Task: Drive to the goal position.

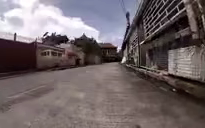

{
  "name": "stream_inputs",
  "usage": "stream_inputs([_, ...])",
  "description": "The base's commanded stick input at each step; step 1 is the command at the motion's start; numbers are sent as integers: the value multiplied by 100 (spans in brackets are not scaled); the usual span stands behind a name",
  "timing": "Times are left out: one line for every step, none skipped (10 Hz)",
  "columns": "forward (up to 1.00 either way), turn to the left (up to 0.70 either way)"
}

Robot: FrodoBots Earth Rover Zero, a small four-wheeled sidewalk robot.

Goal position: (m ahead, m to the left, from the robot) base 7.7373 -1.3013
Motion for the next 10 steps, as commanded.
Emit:
stream_inputs([70, 0])
stream_inputs([70, 0])
stream_inputs([70, 0])
stream_inputs([70, 0])
stream_inputs([70, 0])
stream_inputs([70, 0])
stream_inputs([70, 0])
stream_inputs([70, 0])
stream_inputs([70, 0])
stream_inputs([70, 0])
